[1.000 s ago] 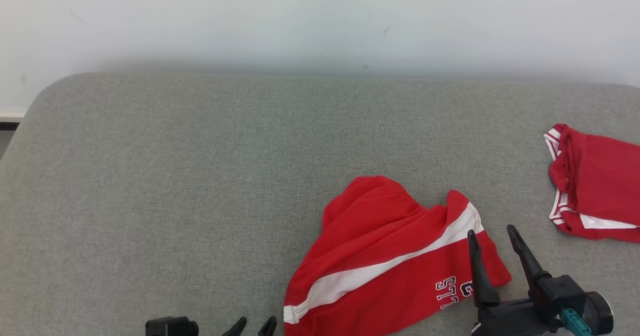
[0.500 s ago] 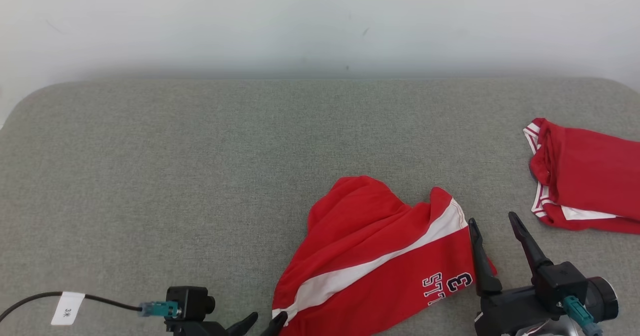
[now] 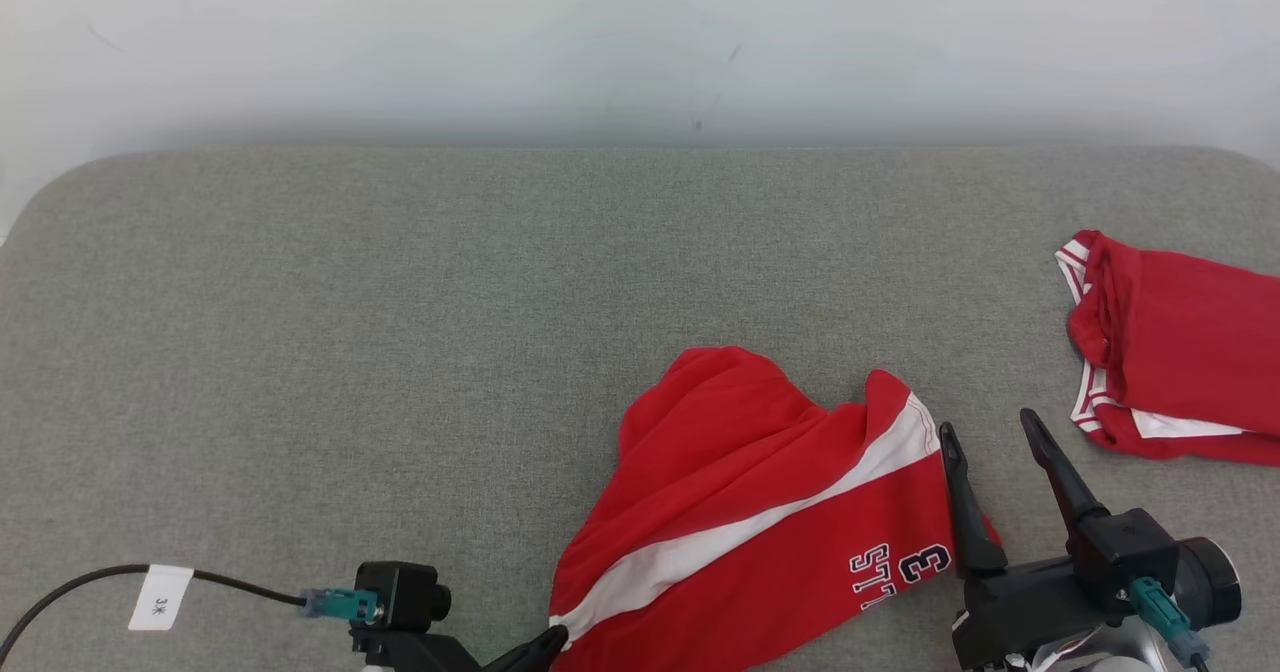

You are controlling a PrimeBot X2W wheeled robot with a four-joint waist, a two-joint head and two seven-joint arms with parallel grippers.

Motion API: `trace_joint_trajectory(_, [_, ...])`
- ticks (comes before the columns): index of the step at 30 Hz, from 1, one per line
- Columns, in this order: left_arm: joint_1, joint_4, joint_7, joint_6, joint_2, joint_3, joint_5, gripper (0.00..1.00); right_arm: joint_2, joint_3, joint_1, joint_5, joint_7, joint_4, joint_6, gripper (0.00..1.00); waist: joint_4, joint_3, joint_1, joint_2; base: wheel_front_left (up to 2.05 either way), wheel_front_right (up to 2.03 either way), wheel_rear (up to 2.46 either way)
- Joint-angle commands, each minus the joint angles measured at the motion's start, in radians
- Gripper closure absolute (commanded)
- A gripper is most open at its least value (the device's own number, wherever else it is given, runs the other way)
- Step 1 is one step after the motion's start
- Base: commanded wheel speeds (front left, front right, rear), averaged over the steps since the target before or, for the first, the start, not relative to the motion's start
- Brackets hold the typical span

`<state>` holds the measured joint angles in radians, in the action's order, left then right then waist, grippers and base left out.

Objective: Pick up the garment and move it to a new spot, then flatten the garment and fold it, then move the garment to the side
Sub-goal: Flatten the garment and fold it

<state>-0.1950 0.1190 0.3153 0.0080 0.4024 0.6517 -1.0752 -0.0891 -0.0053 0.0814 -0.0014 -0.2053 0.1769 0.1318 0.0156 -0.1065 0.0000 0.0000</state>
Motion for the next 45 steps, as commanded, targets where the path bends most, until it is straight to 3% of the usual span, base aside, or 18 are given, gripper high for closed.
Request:
trace_joint_trajectory(1, [-0.01, -0.004, -0.001, -0.009, -0.003, 0.005, -0.01, 1.0, -0.006, 0.003, -0.001, 0.003, 0.001, -0.001, -0.003, 0.0, 0.002, 0.0, 0.0, 0.0, 0.0, 0.0, 0.0])
trace_joint_trajectory(6, [-0.008, -0.02, -0.012, -0.017, -0.004, 0.001, -0.012, 1.0, -0.021, 0.013, 0.02, 0.011, 0.011, 0.003, -0.003, 0.0, 0.008, -0.002, 0.0, 0.0, 0.0, 0.0, 0.0])
trace_joint_trajectory(11, [-0.005, -0.039, -0.042, 0.003, 0.021, -0.028, 0.006, 1.0, -0.042, -0.013, 0.03, 0.006, 0.069, 0.012, -0.003, 0.0, 0.013, -0.004, 0.0, 0.0, 0.0, 0.0, 0.0])
trace_joint_trajectory(19, [0.029, -0.092, -0.058, 0.026, 0.036, -0.039, 0.012, 1.0, -0.085, -0.042, 0.111, 0.044, 0.339, 0.083, -0.003, 0.0, 0.018, -0.021, 0.0, 0.0, 0.0, 0.0, 0.0])
trace_joint_trajectory(27, [-0.009, -0.11, -0.046, 0.026, 0.02, -0.024, 0.02, 1.0, -0.127, 0.034, 0.227, 0.144, 0.577, 0.165, -0.003, 0.0, 0.038, -0.058, 0.0, 0.0, 0.0, 0.0, 0.0])
trace_joint_trajectory(33, [-0.021, -0.101, -0.041, 0.024, 0.013, -0.013, 0.028, 1.0, -0.145, 0.084, 0.281, 0.171, 0.664, 0.204, -0.003, 0.0, 0.049, -0.07, 0.0, 0.0, 0.0, 0.0, 0.0])
trace_joint_trajectory(34, [-0.024, -0.1, -0.041, 0.023, 0.011, -0.012, 0.028, 1.0, -0.149, 0.089, 0.289, 0.175, 0.672, 0.209, -0.003, 0.05, 0.051, -0.07, 0.0, 0.0, 0.0, 0.0, 0.0])
trace_joint_trajectory(35, [-0.026, -0.097, -0.041, 0.021, 0.009, -0.01, 0.029, 1.0, -0.151, 0.096, 0.293, 0.179, 0.68, 0.213, -0.003, 0.22, 0.053, -0.071, 0.0, 0.0, 0.0, 0.0, 0.0])
trace_joint_trajectory(37, [-0.03, -0.093, -0.041, 0.02, 0.006, -0.007, 0.03, 1.0, -0.147, 0.098, 0.297, 0.191, 0.697, 0.224, -0.003, 0.33, 0.056, -0.071, 0.0, 0.0, 0.0, 0.0, 0.0])
trace_joint_trajectory(41, [-0.029, -0.088, -0.045, 0.018, 0.002, -0.004, 0.028, 1.0, -0.142, 0.112, 0.288, 0.213, 0.745, 0.239, -0.003, 0.26, 0.059, -0.069, 0.0, 0.0, 0.0, 0.0, 0.0])
trace_joint_trajectory(42, [-0.028, -0.088, -0.046, 0.018, 0.002, -0.004, 0.027, 1.0, -0.145, 0.114, 0.287, 0.217, 0.75, 0.239, -0.003, 0.51, 0.059, -0.07, 0.0, 0.0, 0.0, 0.0, 0.0])
trace_joint_trajectory(45, [-0.027, -0.087, -0.048, 0.016, 0.002, -0.004, 0.025, 1.0, -0.148, 0.117, 0.283, 0.222, 0.765, 0.24, -0.003, 0.63, 0.059, -0.071, 0.0, 0.0, 0.0, 0.0, 0.0])
